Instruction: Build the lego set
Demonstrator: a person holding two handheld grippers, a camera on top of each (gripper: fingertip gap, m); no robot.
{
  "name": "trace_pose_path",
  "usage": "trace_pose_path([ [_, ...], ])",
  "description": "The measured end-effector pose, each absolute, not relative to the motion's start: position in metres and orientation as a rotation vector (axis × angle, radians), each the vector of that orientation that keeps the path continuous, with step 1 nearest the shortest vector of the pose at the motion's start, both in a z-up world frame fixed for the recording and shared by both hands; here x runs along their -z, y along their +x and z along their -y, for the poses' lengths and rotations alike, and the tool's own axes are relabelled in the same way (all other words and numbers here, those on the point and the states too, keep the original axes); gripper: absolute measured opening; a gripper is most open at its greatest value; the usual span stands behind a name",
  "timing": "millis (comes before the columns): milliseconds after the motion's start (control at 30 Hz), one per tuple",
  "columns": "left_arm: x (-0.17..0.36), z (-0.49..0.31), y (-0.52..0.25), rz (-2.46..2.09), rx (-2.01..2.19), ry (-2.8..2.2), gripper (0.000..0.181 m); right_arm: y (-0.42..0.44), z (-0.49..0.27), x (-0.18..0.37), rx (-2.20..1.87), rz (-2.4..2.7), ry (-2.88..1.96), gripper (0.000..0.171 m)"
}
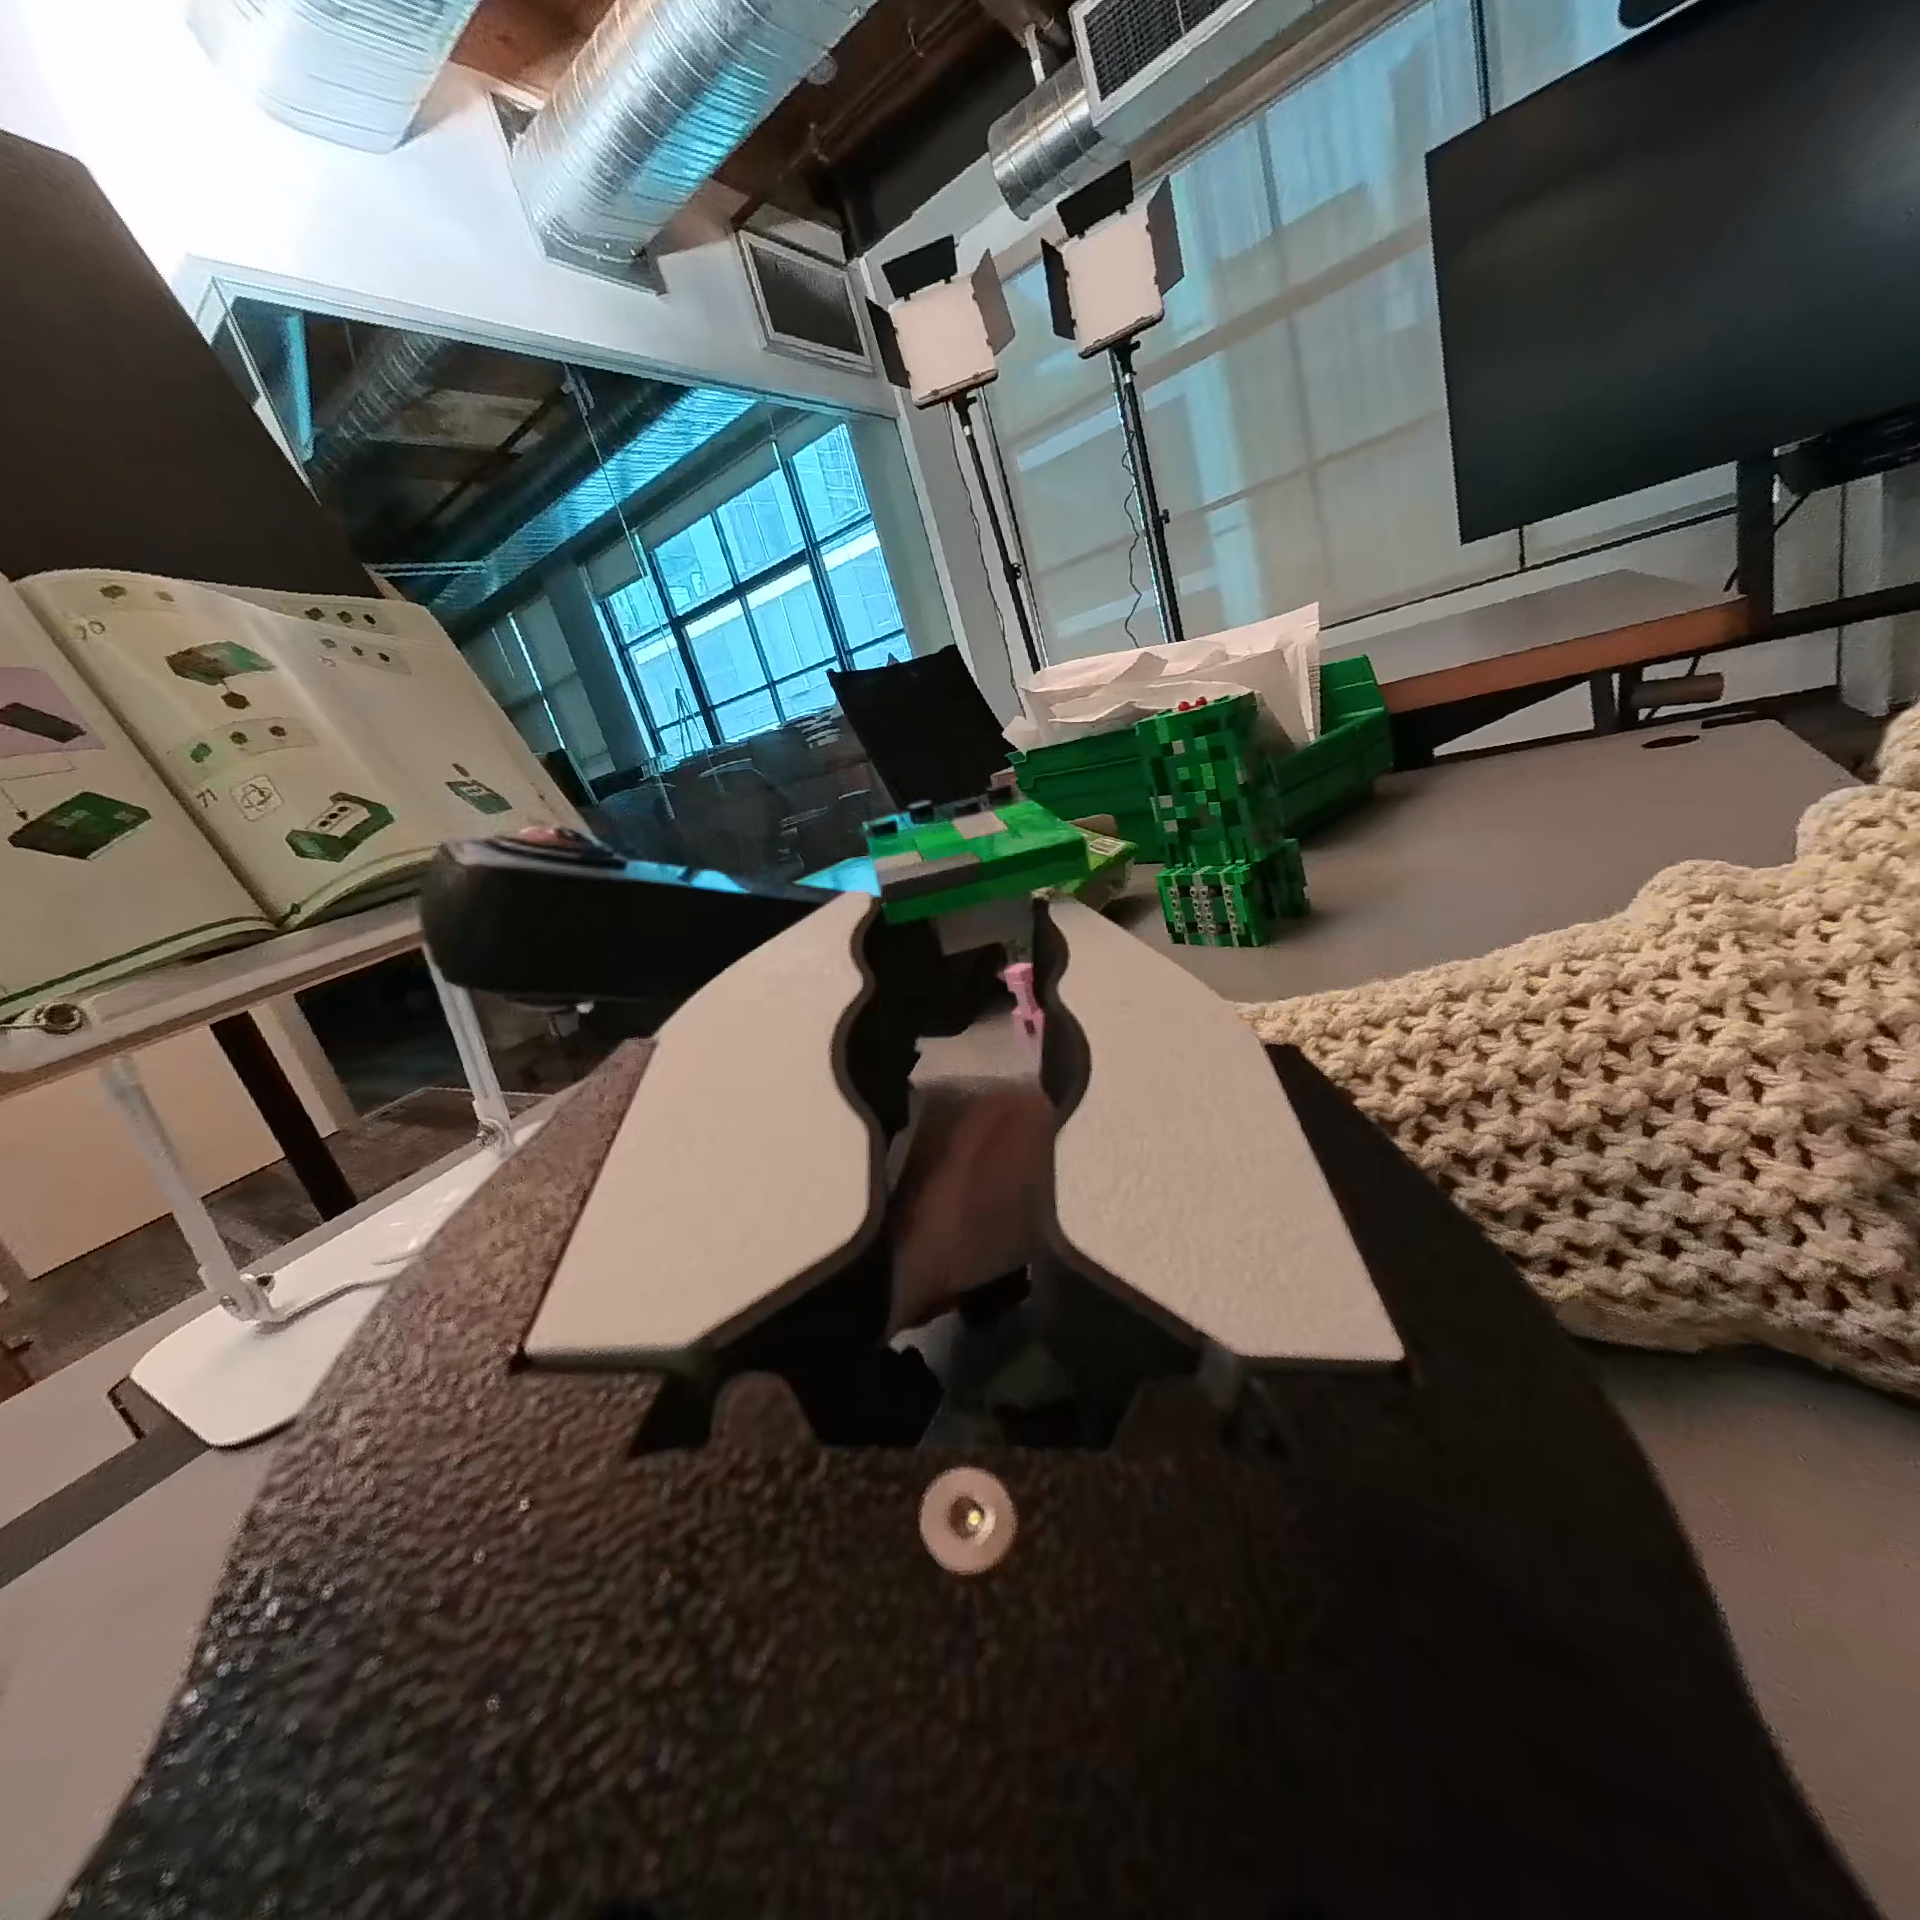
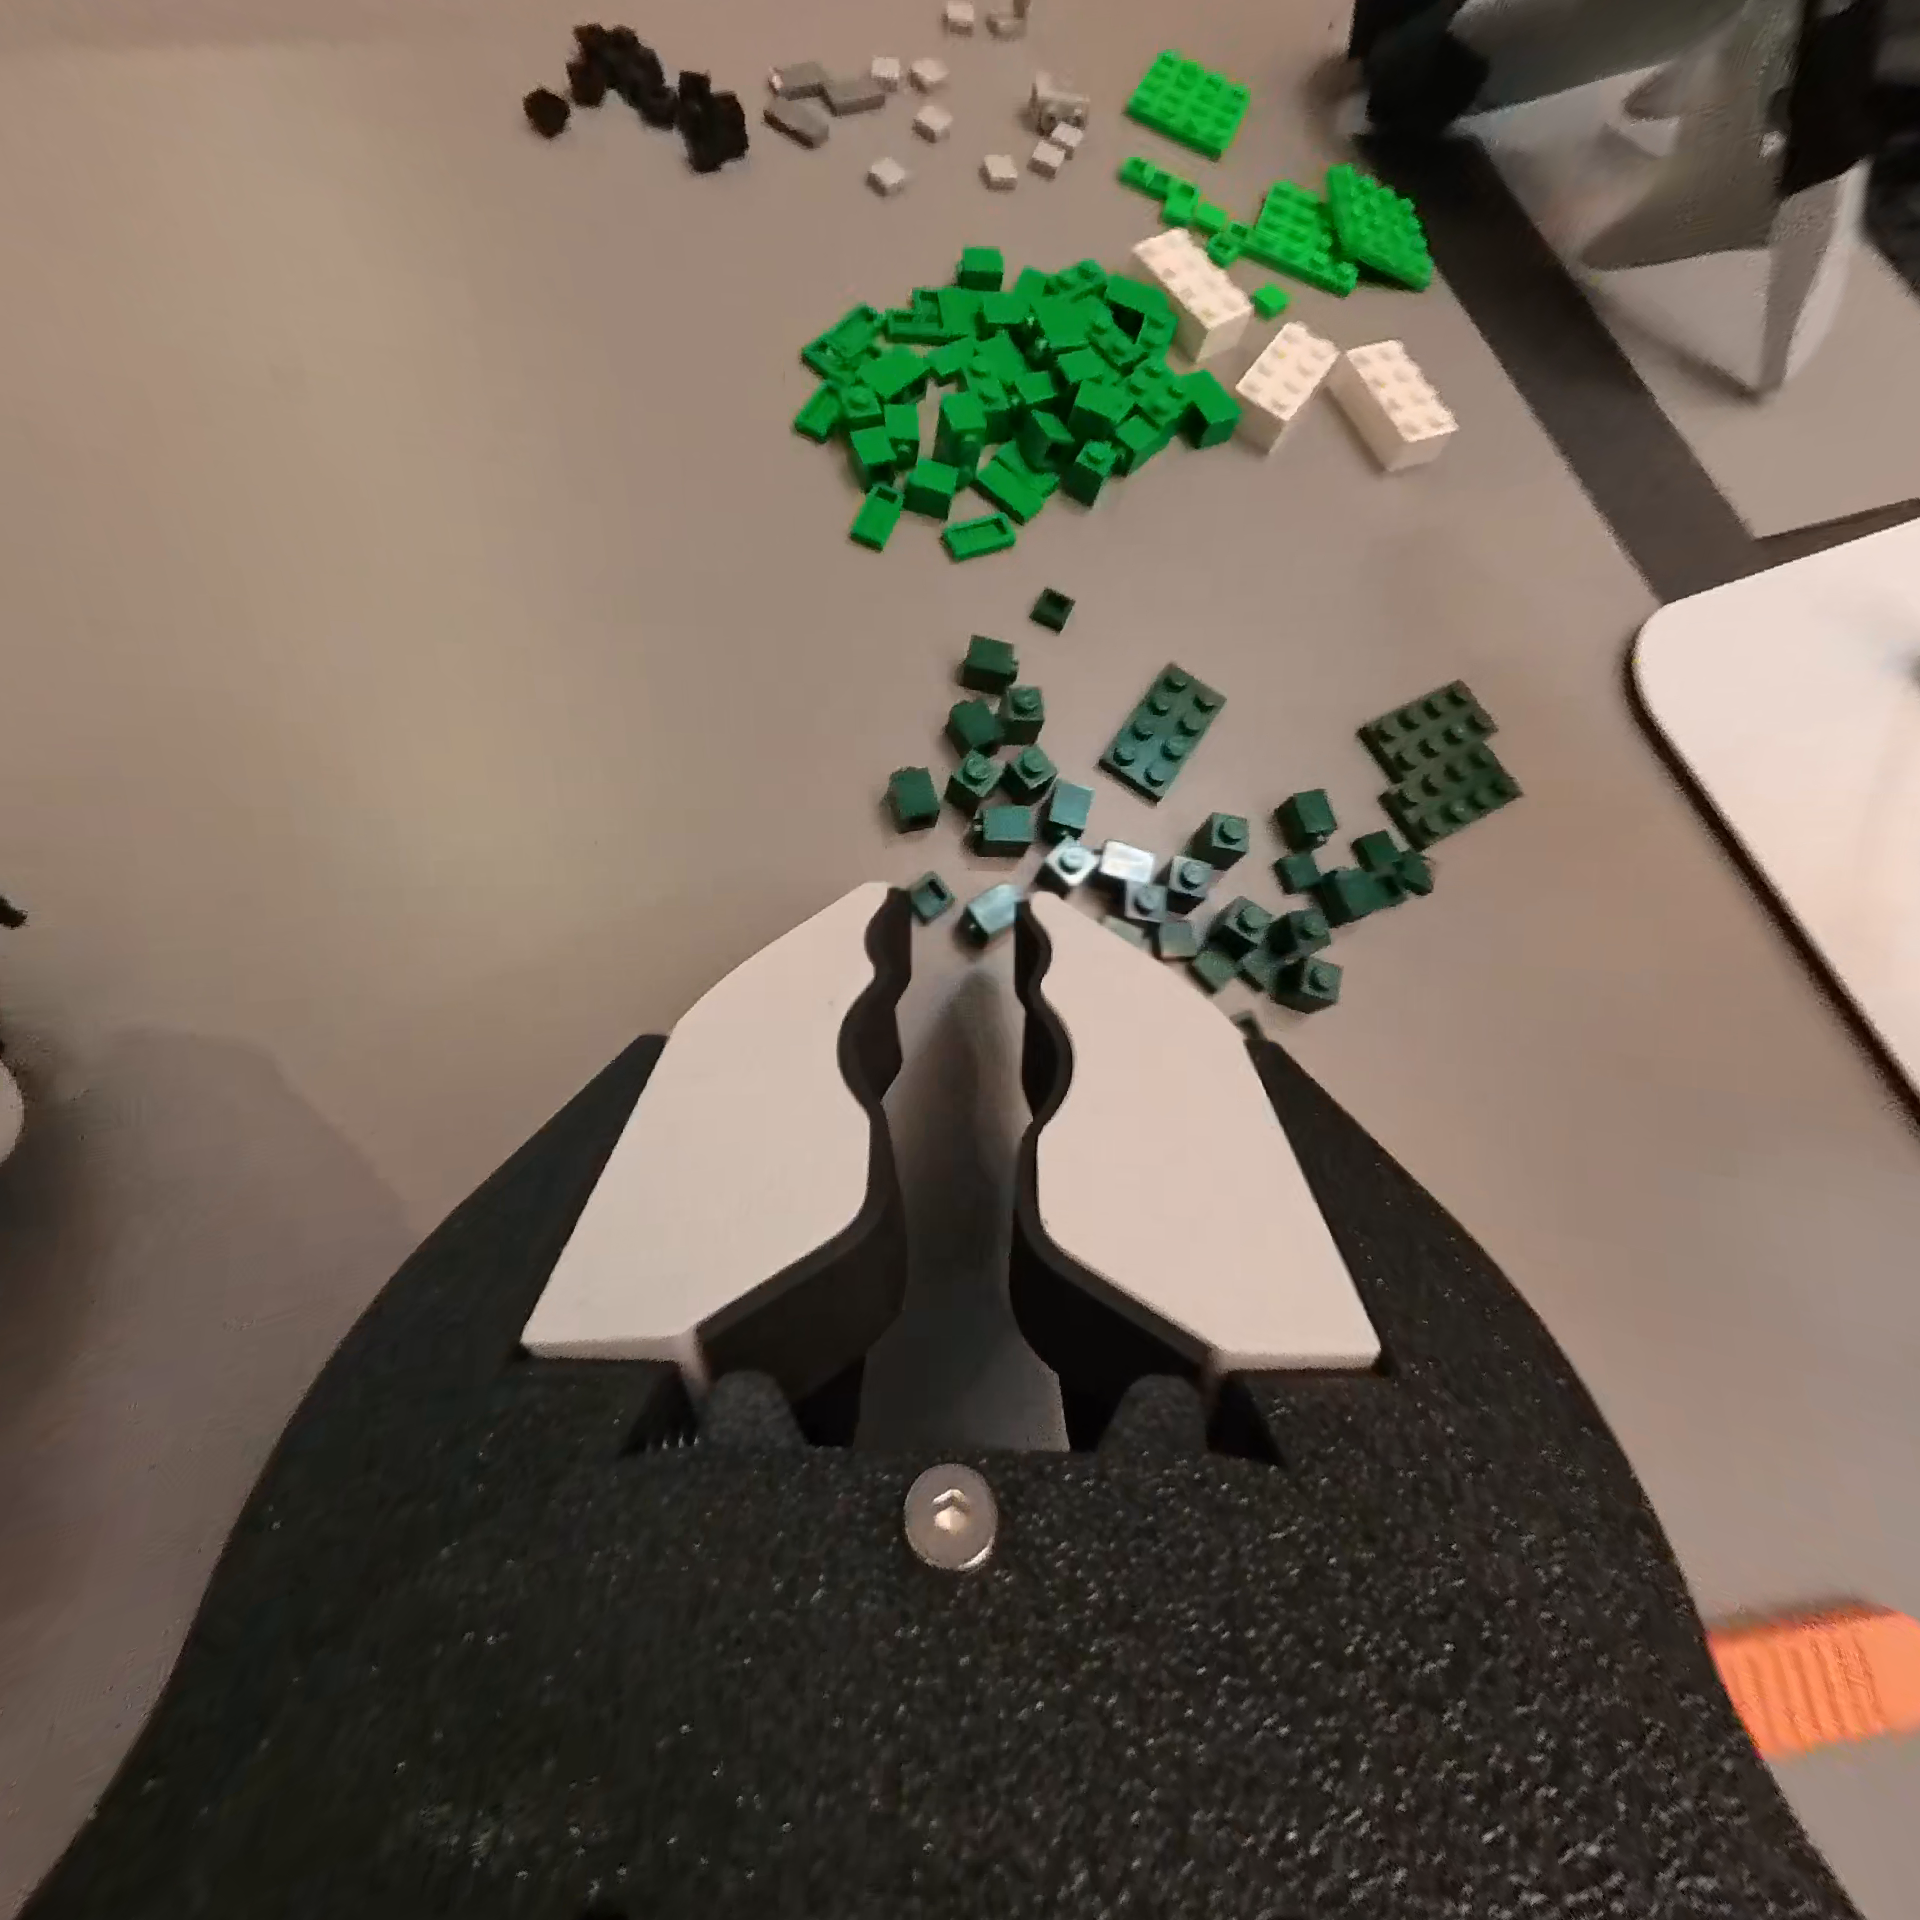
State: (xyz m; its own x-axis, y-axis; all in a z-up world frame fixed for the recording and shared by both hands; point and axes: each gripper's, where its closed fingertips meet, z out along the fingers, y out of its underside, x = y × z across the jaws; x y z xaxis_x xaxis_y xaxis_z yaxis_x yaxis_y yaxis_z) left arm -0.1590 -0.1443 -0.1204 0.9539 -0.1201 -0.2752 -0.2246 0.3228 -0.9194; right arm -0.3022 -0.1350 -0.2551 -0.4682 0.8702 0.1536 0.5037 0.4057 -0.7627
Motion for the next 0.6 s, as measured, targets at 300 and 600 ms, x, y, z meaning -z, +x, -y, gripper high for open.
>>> trace_pose_path([
  [300, 0.1248, 0.1417, -0.1561, -0.326, -0.026, -1.266, 0.016, -0.3076, 0.1295, 0.2593, -0.903, 2.079, -1.249, 0.012],
  [600, 0.1271, 0.1403, -0.1562, -0.327, -0.021, -1.279, 0.016, -0.3095, 0.1288, 0.2611, -0.881, 2.084, -1.250, 0.005],
])
